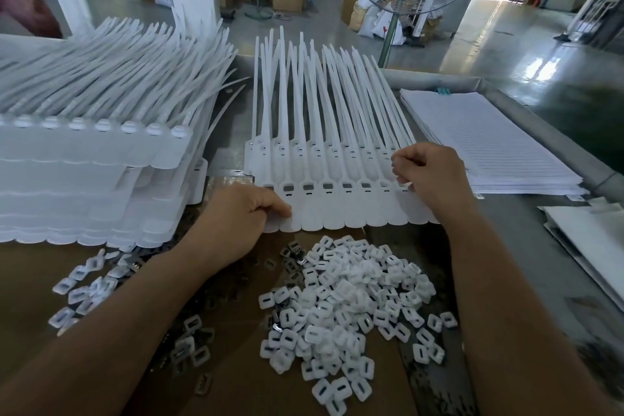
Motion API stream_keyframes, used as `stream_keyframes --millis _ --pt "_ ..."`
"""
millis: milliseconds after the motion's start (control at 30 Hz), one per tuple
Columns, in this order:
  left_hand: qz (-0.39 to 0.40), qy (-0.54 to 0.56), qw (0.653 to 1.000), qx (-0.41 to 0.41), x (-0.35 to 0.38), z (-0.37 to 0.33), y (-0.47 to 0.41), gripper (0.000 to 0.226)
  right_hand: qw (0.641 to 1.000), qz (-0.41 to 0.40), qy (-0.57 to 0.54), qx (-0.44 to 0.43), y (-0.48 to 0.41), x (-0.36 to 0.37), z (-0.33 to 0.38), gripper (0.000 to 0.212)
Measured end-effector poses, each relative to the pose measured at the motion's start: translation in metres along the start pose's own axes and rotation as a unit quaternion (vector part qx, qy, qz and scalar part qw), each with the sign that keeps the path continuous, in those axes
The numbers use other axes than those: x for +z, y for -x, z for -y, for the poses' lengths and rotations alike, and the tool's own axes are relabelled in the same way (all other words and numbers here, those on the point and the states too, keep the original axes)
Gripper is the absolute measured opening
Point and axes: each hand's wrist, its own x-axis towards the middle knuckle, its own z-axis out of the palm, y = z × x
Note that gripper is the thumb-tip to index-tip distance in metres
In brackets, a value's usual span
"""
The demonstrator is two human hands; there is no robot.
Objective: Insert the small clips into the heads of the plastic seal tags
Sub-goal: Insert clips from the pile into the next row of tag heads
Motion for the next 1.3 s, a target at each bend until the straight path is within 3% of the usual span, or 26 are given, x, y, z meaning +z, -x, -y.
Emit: stream_keyframes --millis 167,333,933,1067,1300 --pt "-0.002 0.0 1.0 0.008 -0.001 -0.001 0.0 0.042 0.998 0.038 0.006 0.043 -0.002 0.006 -0.007 0.01" --pt "0.0 -0.007 1.0 0.006 -0.002 -0.002 0.0 0.043 0.994 0.095 0.017 0.042 -0.005 0.009 -0.007 0.022" --pt "0.001 -0.018 1.0 -0.001 -0.001 0.002 0.002 0.044 0.995 0.087 0.024 0.042 -0.003 0.013 -0.011 0.007" --pt "-0.004 -0.026 1.0 -0.001 0.0 0.003 0.001 0.045 0.995 0.081 -0.015 0.052 -0.002 0.013 -0.013 0.029" --pt "-0.003 -0.023 1.0 -0.001 0.0 0.005 0.001 0.045 0.996 0.072 0.0 0.05 -0.003 0.012 -0.014 0.032"
